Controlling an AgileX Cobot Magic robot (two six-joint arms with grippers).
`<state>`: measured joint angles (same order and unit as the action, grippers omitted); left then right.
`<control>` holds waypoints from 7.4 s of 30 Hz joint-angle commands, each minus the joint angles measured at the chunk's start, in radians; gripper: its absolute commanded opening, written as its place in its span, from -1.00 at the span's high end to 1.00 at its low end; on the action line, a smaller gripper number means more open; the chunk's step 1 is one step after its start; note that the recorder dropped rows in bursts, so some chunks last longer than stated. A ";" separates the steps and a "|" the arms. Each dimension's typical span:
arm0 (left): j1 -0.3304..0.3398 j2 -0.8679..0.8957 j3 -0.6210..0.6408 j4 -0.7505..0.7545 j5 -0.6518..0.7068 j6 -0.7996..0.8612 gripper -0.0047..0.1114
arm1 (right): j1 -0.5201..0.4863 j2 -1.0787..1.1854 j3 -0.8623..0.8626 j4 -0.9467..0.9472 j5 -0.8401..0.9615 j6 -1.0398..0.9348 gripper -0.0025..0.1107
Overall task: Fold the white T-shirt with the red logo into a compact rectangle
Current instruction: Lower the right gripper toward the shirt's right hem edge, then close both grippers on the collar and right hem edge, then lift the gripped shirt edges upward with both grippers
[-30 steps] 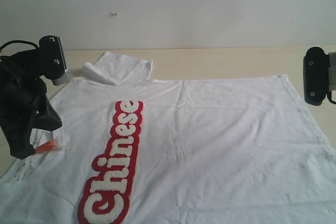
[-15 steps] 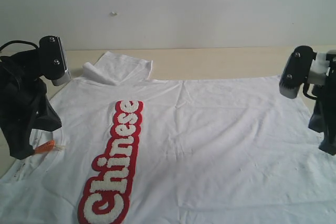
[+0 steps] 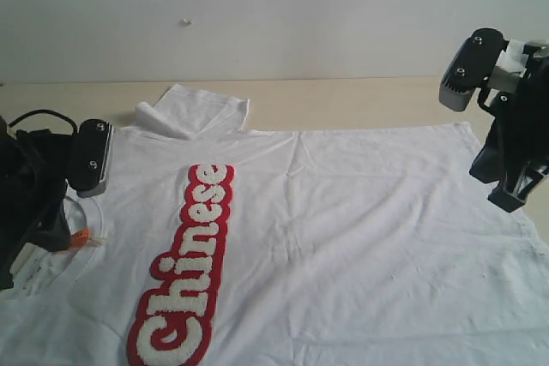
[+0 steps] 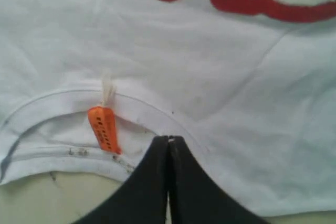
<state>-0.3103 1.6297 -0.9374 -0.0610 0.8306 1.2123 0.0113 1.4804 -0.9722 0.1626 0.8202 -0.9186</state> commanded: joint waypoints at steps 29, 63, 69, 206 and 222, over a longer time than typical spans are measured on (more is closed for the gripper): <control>0.131 0.219 -0.135 -0.120 0.010 0.165 0.92 | 0.001 0.254 -0.013 -0.235 -0.180 -0.031 0.82; 0.131 0.219 -0.135 -0.195 0.110 0.110 -0.90 | -0.016 0.353 -0.013 -0.380 -0.087 -0.388 -0.83; 0.131 0.219 -0.135 -0.195 0.110 0.113 -0.90 | -0.065 0.359 -0.013 -0.375 -0.087 -0.378 -0.83; 0.131 0.379 -0.300 -0.086 0.119 0.156 -0.35 | -0.146 0.546 -0.128 -0.202 -0.052 -0.307 0.57; 0.048 0.326 -0.300 -0.219 0.143 0.293 -0.89 | -0.146 0.546 -0.128 -0.187 -0.052 -0.283 0.57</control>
<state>-0.2386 1.9352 -1.2372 -0.3104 0.9809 1.4943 -0.1333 1.9950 -1.1112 -0.0546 0.8051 -1.2106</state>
